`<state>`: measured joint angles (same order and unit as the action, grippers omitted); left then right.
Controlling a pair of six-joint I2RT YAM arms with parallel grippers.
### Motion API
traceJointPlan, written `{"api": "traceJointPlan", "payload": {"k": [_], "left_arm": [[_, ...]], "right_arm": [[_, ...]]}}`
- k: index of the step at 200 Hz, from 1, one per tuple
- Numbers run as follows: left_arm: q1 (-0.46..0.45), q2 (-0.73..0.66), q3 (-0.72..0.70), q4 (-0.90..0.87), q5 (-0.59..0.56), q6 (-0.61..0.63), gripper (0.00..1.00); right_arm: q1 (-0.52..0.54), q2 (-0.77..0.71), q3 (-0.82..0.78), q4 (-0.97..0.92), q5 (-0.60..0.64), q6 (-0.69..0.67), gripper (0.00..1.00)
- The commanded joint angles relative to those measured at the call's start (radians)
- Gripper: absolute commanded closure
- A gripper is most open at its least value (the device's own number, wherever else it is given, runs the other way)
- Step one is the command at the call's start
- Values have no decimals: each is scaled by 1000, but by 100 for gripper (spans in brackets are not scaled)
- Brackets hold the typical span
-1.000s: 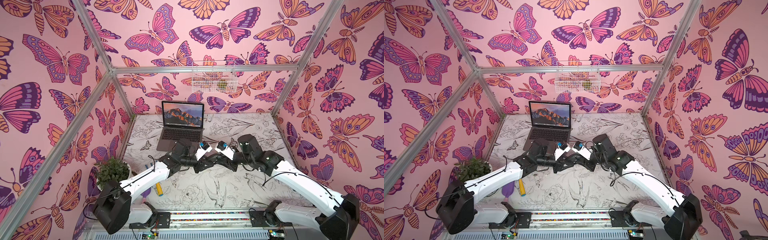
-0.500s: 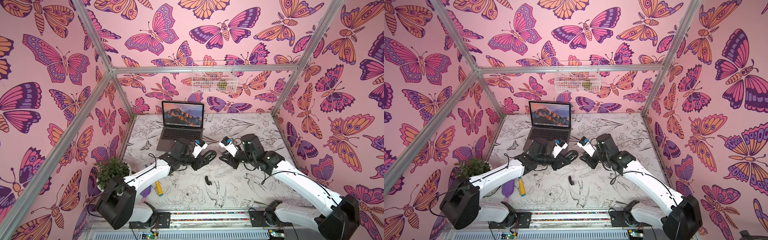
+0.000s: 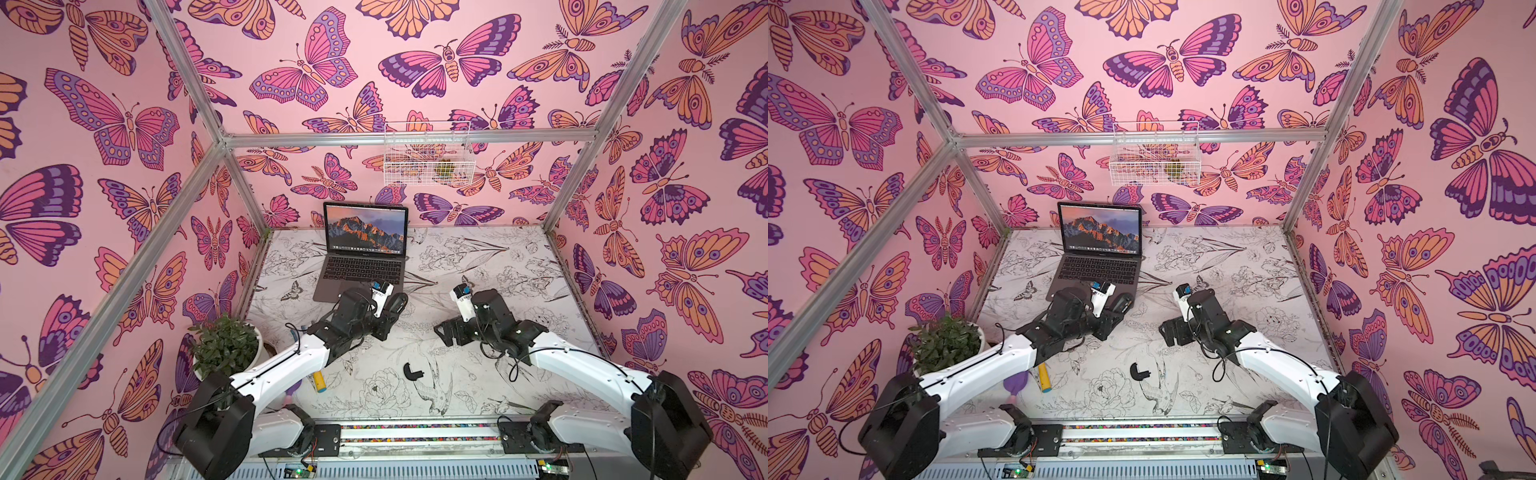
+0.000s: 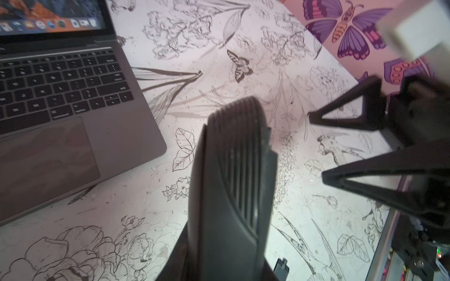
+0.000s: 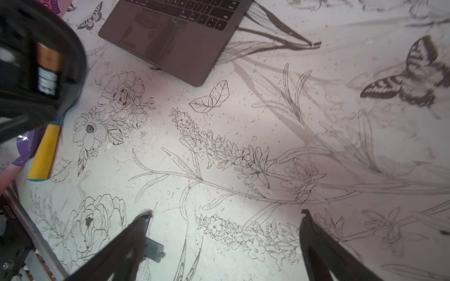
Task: Insert the wireless mouse receiver into the laptop
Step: Remove the lid from the mouse, then adjust the mouse as needed.
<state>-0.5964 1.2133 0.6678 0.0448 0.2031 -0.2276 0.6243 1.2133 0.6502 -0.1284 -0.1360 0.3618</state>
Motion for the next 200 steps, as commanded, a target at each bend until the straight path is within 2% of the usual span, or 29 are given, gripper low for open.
{"api": "traceJointPlan", "payload": {"k": [1, 16, 30, 56, 78, 94, 114, 143, 166, 200], "left_arm": [[6, -29, -49, 108, -60, -91, 100], [7, -43, -89, 193, -35, -118, 100], [6, -38, -110, 274, -51, -170, 100], [-3, -13, -160, 482, -127, -210, 100], [-43, 8, -192, 661, -237, -167, 100], [-82, 32, -209, 801, -313, -106, 100], [-109, 93, -221, 933, -369, -68, 100], [-141, 153, -232, 1108, -408, 9, 100], [-178, 246, -253, 1354, -384, 226, 100], [-186, 287, -187, 1382, -403, 285, 100]], "right_arm": [[6, 10, 1, 168, -71, 173, 1], [5, 30, 16, 292, -150, 348, 1], [11, 51, 54, 381, -164, 491, 1], [36, 62, 136, 408, -91, 609, 1], [41, 94, 158, 481, -102, 717, 0], [49, 134, 186, 544, -146, 723, 0], [82, 175, 225, 602, -178, 653, 1], [124, 197, 266, 602, -115, 607, 1], [126, 185, 235, 712, -65, 702, 0], [125, 154, 221, 708, 26, 867, 1]]}}
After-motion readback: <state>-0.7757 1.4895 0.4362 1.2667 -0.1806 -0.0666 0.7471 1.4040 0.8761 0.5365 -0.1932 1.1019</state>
